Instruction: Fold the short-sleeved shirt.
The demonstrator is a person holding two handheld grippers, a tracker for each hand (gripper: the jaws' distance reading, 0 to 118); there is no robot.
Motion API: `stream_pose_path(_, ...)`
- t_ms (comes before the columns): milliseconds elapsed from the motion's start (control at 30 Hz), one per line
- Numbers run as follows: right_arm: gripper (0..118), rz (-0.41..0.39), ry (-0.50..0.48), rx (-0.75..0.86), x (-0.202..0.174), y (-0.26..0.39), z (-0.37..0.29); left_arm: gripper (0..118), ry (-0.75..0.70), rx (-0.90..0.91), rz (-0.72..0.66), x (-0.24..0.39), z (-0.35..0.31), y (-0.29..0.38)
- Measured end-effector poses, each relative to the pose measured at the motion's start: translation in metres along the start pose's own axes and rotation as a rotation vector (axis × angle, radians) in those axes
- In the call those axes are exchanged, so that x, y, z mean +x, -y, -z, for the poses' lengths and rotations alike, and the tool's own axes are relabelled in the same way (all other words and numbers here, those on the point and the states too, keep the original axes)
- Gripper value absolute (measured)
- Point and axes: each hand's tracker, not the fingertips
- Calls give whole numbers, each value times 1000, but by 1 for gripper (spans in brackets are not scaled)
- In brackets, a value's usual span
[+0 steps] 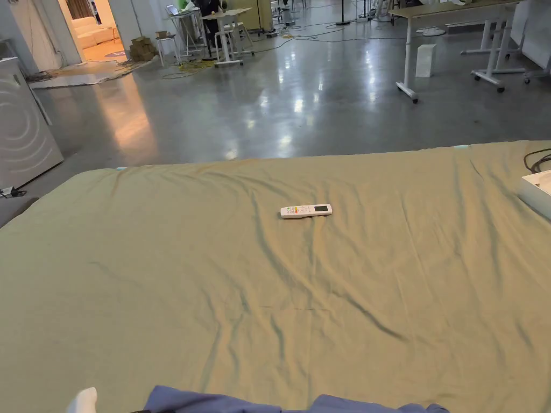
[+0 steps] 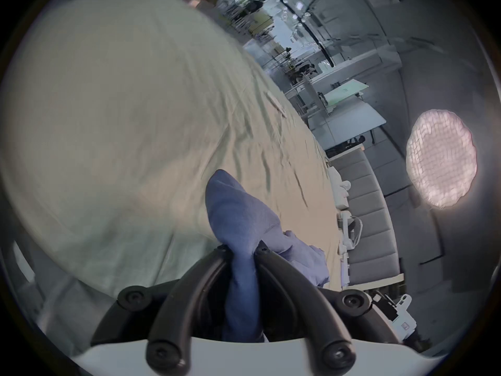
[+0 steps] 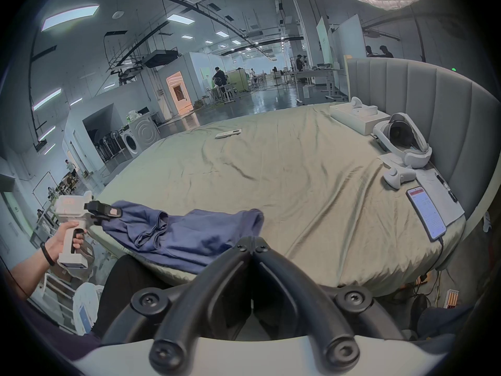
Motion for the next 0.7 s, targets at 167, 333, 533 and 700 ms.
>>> stream_pose_path(167,0,24,-8,6,1,5,-4,10,112,-50,63,78,32,28)
stream_pose_path(333,0,34,4,23,6,10,-21,10,-1,-129,273,157,124,78)
stream_pose_path(533,0,75,45,34,24,24,-30,14,9,-285,229,192,200,125)
stream_pose_path(700,0,76,37,15,25,28,-27,64,241,-245,207,207,181,118)
